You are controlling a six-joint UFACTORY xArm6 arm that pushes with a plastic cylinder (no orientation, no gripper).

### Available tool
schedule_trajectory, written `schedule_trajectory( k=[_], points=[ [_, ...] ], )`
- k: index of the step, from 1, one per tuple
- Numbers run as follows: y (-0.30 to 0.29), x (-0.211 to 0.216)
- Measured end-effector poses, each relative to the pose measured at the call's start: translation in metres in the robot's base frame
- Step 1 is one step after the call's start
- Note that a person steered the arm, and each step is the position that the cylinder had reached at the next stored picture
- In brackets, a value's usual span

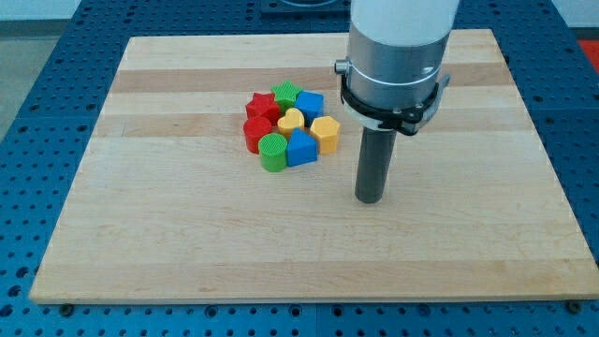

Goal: Separate the blue cube and the green star

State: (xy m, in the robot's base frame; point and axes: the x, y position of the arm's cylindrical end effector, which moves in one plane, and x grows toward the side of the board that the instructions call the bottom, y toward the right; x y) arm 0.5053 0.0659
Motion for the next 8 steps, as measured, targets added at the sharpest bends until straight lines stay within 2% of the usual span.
schedule_trajectory(
  k=[1, 2, 3, 4, 5, 8],
  points=[
    [0.003, -0.009],
    [0.024, -0.083],
    [0.032, -0.119],
    [0.032, -0.122],
    [0.022, -0.160],
    [-0.008, -0.182]
  ],
)
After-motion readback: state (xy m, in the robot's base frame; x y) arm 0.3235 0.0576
